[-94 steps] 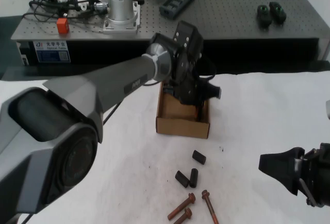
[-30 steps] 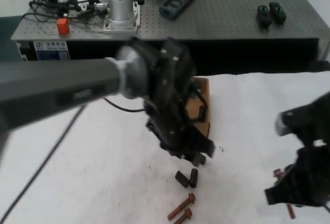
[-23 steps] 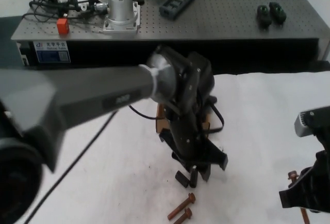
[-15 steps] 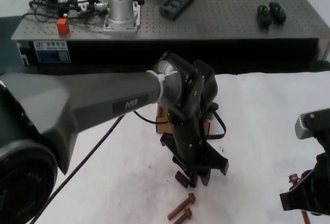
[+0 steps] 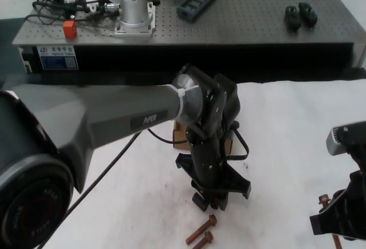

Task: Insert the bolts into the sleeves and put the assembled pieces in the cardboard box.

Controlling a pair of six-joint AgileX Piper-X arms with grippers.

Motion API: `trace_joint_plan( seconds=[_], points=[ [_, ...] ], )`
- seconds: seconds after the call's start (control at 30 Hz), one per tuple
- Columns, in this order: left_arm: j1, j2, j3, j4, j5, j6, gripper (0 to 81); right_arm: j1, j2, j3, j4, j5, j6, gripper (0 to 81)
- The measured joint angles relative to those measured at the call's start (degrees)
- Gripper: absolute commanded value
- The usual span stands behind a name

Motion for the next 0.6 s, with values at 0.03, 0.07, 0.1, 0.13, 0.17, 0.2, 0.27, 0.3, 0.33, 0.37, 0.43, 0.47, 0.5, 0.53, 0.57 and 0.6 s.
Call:
trace_joint_plan(
  seconds=[0.03, 0.07, 0.1, 0.13, 0.17, 0.2, 0.27, 0.3, 0.33, 0.37, 0.43, 0.47, 0.5, 0.53, 0.57, 0.6],
  points=[
    [0.0, 0.0, 0.0, 0.0, 0.0, -0.08, 17.7, 0.0, 0.0, 0.0, 0.0, 0.0, 0.0, 4.1],
    [0.0, 0.0, 0.0, 0.0, 0.0, -0.17, 14.6, 0.0, 0.0, 0.0, 0.0, 0.0, 0.0, 4.1],
    [0.0, 0.14, 0.0, 0.0, 0.0, -0.19, 10.9, 0.0, 0.0, 0.0, 0.0, 0.0, 0.0, 4.1],
    [0.0, 0.14, 0.0, 0.0, 0.0, -0.19, 7.4, 0.0, 0.0, 0.0, 0.0, 0.0, 0.0, 4.1],
    [0.0, 0.14, 0.0, 0.0, 0.0, -0.19, 2.6, 0.0, 0.0, 0.0, 0.0, 0.0, 0.0, 4.1],
    [0.0, 0.14, 0.0, 0.0, 0.0, -0.19, 0.5, 0.0, 0.0, 0.0, 0.0, 0.0, 0.0, 4.1],
    [0.0, 0.14, 0.0, 0.0, 0.0, -0.19, 0.6, 0.0, 0.0, 0.0, -0.1, -0.29, 0.0, 4.1],
    [0.0, 0.14, 0.0, 0.0, 0.0, -0.19, 0.6, 0.0, 0.0, 0.0, -0.37, -0.71, 0.0, 4.1],
    [0.0, 0.14, 0.0, 0.0, 0.11, 0.08, 0.6, 0.0, 0.0, 0.0, -0.75, -1.59, 0.0, 4.1],
    [0.0, 0.14, 0.0, 0.0, 0.34, 0.59, 0.6, 0.0, 0.0, 0.0, -1.39, -2.46, 0.0, 4.1],
    [0.0, 0.14, 0.0, 0.0, 0.63, 1.68, 0.6, 0.0, 0.0, 0.0, -2.94, -3.69, 0.0, 4.1],
    [0.0, 0.14, 0.0, 0.0, 0.78, 2.01, 0.6, 0.0, 0.0, 0.0, -3.11, -4.93, 0.0, 4.1],
    [0.0, -0.64, 0.0, 0.0, 0.84, 2.73, 0.6, 0.0, 0.0, 0.0, -3.94, -5.21, 0.0, 4.1],
    [0.0, -2.73, 0.41, -0.16, 0.84, 3.79, 0.6, 0.0, -0.13, 0.0, -4.86, -6.48, 0.0, 4.1],
    [0.0, -4.61, 1.11, -1.03, 0.84, 4.38, 0.6, 0.0, -0.49, 0.0, -6.06, -7.59, 0.74, 4.1],
    [0.0, -9.44, 4.02, -5.0, 1.57, 4.93, 0.6, 0.0, -0.5, 0.0, -6.33, -9.02, 1.52, 4.1]
  ],
)
